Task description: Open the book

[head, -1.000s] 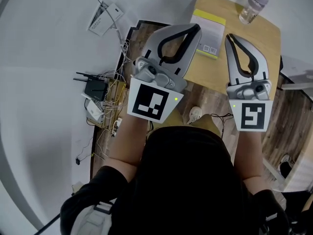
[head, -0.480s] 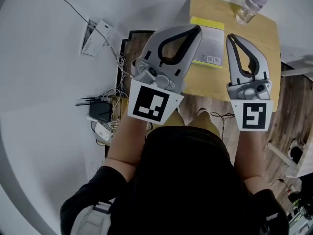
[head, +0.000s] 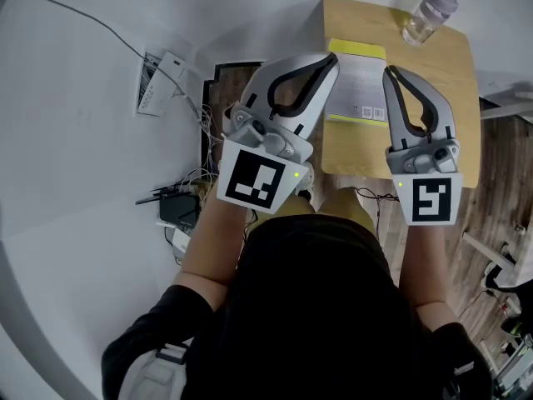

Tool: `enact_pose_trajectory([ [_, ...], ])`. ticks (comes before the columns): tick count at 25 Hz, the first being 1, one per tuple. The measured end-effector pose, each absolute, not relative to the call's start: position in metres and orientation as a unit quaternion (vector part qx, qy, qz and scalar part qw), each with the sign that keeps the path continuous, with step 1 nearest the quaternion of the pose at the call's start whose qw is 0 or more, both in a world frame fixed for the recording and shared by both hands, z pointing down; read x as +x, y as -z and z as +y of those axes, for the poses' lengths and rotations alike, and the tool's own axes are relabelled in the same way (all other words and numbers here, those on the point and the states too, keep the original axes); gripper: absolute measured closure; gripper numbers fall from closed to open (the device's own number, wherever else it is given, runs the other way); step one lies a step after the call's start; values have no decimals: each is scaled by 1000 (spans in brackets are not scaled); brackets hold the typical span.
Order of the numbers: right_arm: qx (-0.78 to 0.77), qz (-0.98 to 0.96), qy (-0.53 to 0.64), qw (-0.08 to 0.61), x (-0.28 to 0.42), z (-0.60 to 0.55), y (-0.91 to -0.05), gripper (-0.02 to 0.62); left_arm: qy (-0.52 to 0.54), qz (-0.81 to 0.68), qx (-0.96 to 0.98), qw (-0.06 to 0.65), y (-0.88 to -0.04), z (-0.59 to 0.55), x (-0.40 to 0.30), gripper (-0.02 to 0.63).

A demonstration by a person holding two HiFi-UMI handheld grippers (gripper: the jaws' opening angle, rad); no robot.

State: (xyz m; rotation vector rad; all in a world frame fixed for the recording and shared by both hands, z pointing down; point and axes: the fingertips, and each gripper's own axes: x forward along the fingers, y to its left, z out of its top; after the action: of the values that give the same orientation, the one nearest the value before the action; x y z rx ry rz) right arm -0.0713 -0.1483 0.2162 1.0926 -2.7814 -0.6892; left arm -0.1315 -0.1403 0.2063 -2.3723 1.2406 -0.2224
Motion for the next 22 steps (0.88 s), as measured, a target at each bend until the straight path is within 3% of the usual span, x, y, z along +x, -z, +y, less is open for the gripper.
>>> enact_pose_trajectory([
  [22,384,-893,220,81,-83,-152,-236,565,67,403,-891,196,-242,-156,-141,595],
])
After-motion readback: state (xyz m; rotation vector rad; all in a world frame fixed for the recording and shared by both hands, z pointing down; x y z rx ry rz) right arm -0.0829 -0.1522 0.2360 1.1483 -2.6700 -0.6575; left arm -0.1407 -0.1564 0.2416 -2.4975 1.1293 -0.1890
